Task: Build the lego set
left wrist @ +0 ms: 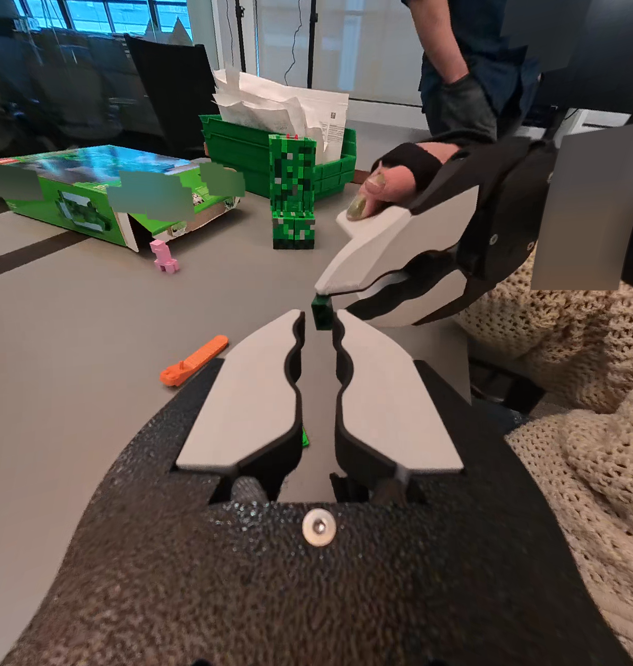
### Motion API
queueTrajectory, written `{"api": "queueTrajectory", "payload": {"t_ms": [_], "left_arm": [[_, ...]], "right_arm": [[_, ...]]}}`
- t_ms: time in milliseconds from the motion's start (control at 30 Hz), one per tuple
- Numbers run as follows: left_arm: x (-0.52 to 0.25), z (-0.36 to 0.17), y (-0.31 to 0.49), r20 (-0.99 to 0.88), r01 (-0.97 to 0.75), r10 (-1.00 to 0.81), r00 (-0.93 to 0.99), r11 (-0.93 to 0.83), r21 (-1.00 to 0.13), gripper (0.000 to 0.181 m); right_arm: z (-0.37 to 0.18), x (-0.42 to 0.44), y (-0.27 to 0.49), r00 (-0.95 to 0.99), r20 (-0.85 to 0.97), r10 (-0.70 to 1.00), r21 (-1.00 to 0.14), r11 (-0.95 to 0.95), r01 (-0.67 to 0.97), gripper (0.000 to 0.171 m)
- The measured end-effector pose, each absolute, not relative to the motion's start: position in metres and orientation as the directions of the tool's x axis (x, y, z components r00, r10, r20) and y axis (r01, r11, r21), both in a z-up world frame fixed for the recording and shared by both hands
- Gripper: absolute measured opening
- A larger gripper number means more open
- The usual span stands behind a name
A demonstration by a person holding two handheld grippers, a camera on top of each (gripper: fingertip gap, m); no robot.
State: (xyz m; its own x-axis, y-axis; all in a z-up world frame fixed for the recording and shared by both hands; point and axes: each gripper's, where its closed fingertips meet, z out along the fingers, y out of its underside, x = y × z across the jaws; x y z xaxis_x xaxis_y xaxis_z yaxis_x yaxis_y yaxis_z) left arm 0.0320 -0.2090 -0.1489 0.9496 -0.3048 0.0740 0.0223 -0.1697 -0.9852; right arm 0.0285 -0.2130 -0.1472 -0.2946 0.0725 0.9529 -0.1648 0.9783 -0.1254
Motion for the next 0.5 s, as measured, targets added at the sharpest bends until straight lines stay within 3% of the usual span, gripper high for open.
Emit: {"api": "queueTrajectory", "payload": {"t_ms": [133,233,300,400,500], "left_arm": [[0.035,-0.152,-0.211,0.058,0.001,-0.328,0.943,-0.174,-0.985,0.009],[0.035,-0.151,-0.214,0.01,-0.039,-0.345,0.938,-0.136,-0.99,0.008],[0.033,-0.146,-0.217,-0.056,-0.084,-0.357,0.933,-0.064,-0.994,0.007],[0.037,-0.135,-0.226,-0.167,-0.14,-0.408,0.898,0.096,-0.986,0.007],[0.045,-0.13,-0.233,-0.219,-0.158,-0.448,0.867,0.17,-0.973,0.007]], "right_arm": [[-0.149,0.028,-0.216,-0.28,0.96,0.005,-0.055,0.984,-0.171,0.015],[-0.148,0.031,-0.22,-0.299,0.952,0.066,-0.134,0.968,-0.211,0.016],[-0.142,0.038,-0.227,-0.375,0.89,0.258,-0.371,0.889,-0.268,0.018],[-0.127,0.047,-0.229,-0.586,0.594,0.55,-0.77,0.599,-0.219,0.021],[-0.124,0.056,-0.235,-0.744,0.344,0.573,-0.907,0.407,-0.106,0.02]]}}
